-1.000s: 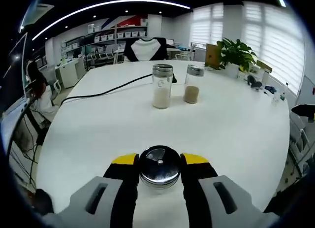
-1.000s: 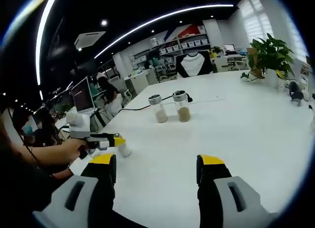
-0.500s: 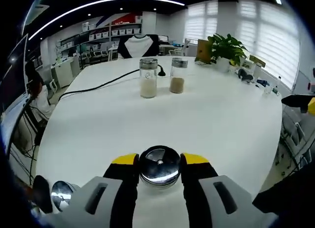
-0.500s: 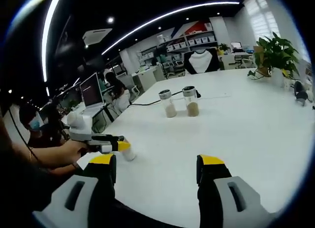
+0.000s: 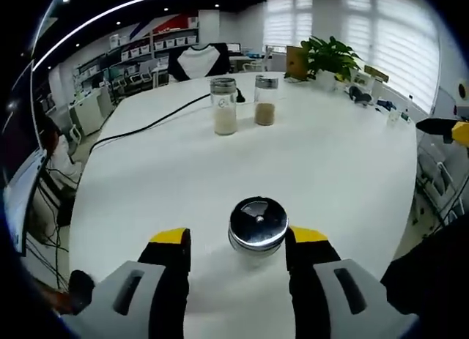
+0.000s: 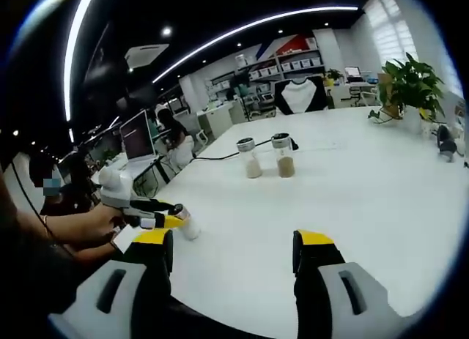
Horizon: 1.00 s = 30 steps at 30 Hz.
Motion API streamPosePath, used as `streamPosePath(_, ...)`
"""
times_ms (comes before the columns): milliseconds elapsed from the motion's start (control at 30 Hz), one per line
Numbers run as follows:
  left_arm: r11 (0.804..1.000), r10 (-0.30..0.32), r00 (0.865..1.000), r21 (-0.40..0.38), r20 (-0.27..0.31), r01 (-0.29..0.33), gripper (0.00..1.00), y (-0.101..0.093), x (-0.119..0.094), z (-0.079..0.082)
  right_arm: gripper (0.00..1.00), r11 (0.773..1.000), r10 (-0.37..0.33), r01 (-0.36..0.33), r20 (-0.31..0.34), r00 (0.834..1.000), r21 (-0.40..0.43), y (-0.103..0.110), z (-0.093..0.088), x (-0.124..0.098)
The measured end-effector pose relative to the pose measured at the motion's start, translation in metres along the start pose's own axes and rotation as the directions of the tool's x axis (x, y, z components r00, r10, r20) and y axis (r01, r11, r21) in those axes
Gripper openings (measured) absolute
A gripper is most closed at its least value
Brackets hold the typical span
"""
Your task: Rotate the seasoning bottle until the label or dispensing opening points toward the visible target arrow and the bottle remains upright within the marked orientation range
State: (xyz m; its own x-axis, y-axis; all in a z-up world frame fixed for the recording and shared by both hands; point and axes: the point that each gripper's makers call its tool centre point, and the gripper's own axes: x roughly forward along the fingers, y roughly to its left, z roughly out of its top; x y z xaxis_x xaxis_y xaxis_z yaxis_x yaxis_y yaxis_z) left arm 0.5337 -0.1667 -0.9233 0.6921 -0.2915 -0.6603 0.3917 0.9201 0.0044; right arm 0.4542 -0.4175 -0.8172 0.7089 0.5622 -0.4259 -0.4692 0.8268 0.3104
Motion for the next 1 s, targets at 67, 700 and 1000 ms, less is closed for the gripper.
streamPosePath(67, 1.0, 0.007, 1.0, 0.008, -0.012, -0.007, 0.55, 0.002, -0.003, -0.002, 0.66, 1.0, -0.004, 0.004, 0.0, 1.0, 0.005, -0.001, -0.001, -0.001)
streamPosePath(700, 0.999, -0.034, 0.999, 0.023, 0.01, 0.034, 0.56, -0.042, 0.02, 0.01, 0.66, 0.993, -0.096, 0.094, 0.021, 0.995, 0.066, -0.018, -0.01, -0.023)
streamPosePath(1000, 0.917, -0.347, 0.937, 0.196, -0.034, 0.347, 0.46, -0.084, 0.04, 0.033, 0.66, 0.98, -0.176, 0.172, 0.028, 0.984, 0.103, -0.036, -0.016, -0.047)
